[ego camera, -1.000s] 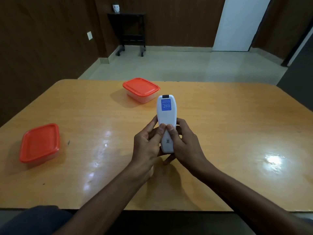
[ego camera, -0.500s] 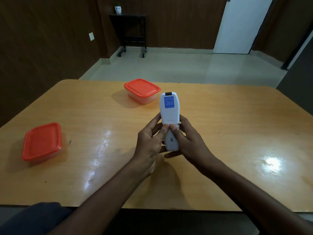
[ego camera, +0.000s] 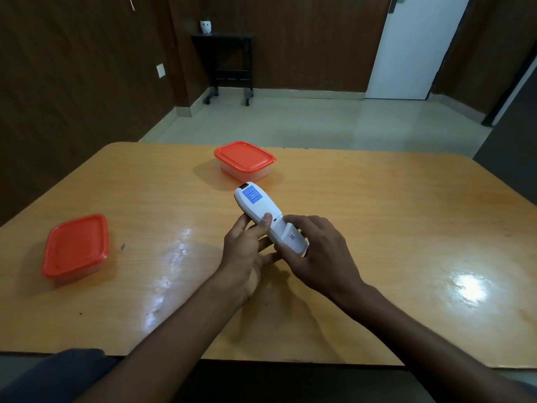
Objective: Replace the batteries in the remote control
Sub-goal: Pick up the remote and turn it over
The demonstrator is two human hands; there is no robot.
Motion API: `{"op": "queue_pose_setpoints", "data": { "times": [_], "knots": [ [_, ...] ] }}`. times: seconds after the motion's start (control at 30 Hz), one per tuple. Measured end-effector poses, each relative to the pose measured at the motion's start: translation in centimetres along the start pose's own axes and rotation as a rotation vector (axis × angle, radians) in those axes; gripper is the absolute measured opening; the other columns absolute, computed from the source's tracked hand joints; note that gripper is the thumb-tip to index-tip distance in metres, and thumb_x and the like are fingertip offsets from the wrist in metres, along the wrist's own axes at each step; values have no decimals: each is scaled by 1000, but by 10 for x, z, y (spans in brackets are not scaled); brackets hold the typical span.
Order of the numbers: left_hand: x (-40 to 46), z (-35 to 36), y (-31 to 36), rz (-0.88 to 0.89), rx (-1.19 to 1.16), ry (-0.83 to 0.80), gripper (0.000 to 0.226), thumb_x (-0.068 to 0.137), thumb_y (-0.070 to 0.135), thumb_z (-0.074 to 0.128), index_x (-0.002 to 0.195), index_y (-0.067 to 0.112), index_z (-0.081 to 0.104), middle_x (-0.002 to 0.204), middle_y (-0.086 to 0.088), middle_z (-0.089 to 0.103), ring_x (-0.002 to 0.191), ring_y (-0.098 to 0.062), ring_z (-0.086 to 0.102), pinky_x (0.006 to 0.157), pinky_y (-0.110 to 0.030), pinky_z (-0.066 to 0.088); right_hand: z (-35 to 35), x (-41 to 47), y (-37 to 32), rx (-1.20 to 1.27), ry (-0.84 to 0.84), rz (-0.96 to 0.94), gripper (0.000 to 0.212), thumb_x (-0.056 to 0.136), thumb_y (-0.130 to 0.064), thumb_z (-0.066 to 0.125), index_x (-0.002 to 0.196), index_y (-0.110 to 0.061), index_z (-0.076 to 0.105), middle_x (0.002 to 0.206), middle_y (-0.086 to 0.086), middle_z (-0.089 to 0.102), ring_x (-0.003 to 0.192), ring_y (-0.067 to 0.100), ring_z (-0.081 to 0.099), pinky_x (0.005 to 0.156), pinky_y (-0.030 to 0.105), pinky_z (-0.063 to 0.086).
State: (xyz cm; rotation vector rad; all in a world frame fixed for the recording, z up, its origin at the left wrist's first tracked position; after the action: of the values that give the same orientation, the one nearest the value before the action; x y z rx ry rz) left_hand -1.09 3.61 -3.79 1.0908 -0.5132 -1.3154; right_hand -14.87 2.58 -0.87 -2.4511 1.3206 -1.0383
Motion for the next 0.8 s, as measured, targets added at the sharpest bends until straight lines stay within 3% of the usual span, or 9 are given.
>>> {"op": "queue_pose_setpoints", "data": {
  "times": [0.17,0.3,0.47,0.63,0.8],
  "knots": [
    [1,1,3,-14,38,14,27,95,15,67,117,30,68,112,-7,76,97,-28,74,68,-43,62,-5,6,6,95,27,54,48,77,-52,67,114,-23,71,98,0,71,83,17,60,67,32,51],
    [4,-12,10,-4,43,101,30,95,13,67,122,26,65,111,-11,75,97,-33,74,79,-55,62,-19,10,11,80,100,86,50,70,-57,71,109,-26,72,92,-2,64,82,14,56,63,27,44],
    [6,-15,11,-36,30,95,16,96,15,65,100,30,67,110,-8,74,98,-30,72,88,-59,58,-17,9,46,-40,5,330,42,82,-42,68,117,-23,56,104,1,64,94,21,57,69,34,45],
    [7,-14,5,-60,49,87,25,98,20,64,123,18,64,110,-11,75,91,-29,75,74,-50,63,-10,8,69,-382,-119,351,29,95,-38,54,112,-15,50,106,4,64,100,25,53,66,35,43],
    [6,-11,2,-77,94,57,28,98,25,63,126,24,64,109,-6,75,88,-25,74,62,-40,62,-12,15,68,-505,-105,311,34,96,-44,55,109,-14,63,107,4,66,105,24,54,64,33,45]
  ]
}}
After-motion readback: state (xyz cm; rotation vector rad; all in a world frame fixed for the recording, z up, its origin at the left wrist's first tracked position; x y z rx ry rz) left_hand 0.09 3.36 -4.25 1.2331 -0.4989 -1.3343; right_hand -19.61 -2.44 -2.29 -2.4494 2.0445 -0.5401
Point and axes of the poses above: each hand's wrist, its own x-axis towards the middle knuckle, its own z-axis out of the palm, y = z × x, the point moved 5 cm from there along x, towards the middle knuckle
